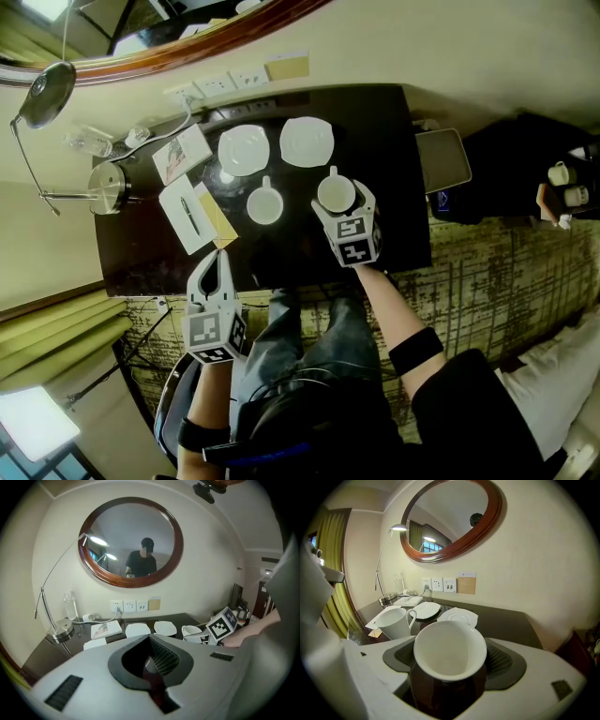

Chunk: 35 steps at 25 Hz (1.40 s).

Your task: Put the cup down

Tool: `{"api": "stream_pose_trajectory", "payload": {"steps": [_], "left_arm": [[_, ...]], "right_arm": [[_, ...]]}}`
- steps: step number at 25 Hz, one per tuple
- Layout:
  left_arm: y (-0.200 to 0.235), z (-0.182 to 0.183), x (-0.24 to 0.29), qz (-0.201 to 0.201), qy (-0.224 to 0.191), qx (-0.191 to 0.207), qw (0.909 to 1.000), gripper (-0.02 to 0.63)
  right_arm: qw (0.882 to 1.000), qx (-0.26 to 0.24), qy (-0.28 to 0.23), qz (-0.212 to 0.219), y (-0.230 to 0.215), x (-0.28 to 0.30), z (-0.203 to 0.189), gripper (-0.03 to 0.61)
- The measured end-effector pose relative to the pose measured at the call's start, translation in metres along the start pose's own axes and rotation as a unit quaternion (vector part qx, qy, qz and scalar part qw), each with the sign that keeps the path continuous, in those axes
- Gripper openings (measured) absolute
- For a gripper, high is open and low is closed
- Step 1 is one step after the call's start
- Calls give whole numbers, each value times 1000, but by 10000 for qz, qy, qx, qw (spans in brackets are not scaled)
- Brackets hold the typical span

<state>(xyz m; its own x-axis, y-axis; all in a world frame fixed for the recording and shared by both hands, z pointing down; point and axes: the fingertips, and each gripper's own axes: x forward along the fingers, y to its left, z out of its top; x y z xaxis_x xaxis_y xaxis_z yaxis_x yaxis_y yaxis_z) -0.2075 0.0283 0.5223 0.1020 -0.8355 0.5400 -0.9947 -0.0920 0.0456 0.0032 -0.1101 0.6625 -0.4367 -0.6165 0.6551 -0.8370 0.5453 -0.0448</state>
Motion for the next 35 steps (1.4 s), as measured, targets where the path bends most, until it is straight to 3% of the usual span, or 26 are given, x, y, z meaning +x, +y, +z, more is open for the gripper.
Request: {"api": "stream_pose_trajectory", "payload": {"steps": [6,12,23,35], "left_arm": [[-6,1,1,-92,-31,41,9999,0],[-6,-2,3,-49,1,-38,10000,0],[5,-18,11,100,109,-190,9997,0],[14,-34,23,304,201,-402,9985,0]], "right_arm": [[9998,-97,-130,-93,-8,-11,10,431],[9987,-234,-441,-62,-15,-9,49,431],[9944,-605,-822,256,-20,61,129,431],[9954,-661,-573,393,-20,116,120,433]]}}
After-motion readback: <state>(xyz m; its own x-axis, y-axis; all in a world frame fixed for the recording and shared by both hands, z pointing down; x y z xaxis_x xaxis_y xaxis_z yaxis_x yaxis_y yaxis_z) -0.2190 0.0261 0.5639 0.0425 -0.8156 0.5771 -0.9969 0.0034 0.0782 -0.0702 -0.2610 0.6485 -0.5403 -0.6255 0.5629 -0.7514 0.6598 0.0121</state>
